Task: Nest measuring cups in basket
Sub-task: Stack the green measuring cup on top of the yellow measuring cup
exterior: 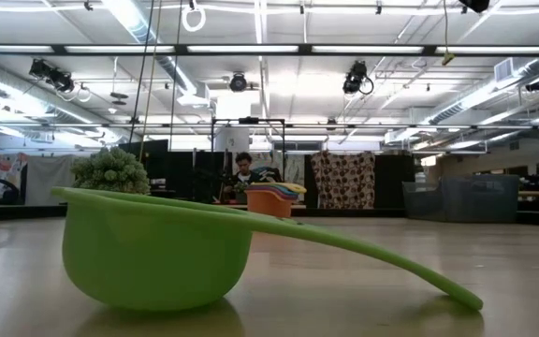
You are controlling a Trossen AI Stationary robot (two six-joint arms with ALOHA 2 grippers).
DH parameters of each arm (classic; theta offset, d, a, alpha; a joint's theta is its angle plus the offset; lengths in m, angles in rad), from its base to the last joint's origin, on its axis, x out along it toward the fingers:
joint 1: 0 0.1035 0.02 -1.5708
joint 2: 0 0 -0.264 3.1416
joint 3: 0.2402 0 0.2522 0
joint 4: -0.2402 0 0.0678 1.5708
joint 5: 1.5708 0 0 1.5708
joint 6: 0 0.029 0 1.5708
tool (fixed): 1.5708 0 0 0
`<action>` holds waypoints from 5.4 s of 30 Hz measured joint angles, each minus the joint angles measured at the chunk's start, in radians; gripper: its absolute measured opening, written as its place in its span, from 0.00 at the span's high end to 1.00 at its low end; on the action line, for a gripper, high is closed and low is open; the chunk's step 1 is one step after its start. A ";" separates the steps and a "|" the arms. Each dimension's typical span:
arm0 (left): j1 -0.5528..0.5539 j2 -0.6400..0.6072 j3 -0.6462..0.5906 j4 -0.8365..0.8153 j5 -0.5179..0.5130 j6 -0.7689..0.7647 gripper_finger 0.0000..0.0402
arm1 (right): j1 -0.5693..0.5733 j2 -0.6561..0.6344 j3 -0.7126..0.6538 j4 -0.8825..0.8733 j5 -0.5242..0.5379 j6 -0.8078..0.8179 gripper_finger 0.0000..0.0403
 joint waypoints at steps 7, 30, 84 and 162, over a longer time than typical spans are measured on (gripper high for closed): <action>-0.172 0.149 0.000 0.006 -0.026 -0.127 0.66 | 0.000 0.000 0.000 -0.019 -0.002 -0.043 0.72; -0.527 0.700 0.000 0.313 -0.014 -0.303 0.66 | 0.000 -0.030 -0.001 -0.013 -0.130 -0.107 0.72; -0.605 0.952 0.002 0.534 -0.148 -0.264 0.96 | 0.000 -0.029 -0.002 -0.006 -0.216 -0.208 0.72; 0.401 0.846 0.140 0.471 0.011 1.392 0.97 | -0.087 0.237 -0.002 0.099 -0.047 0.036 0.72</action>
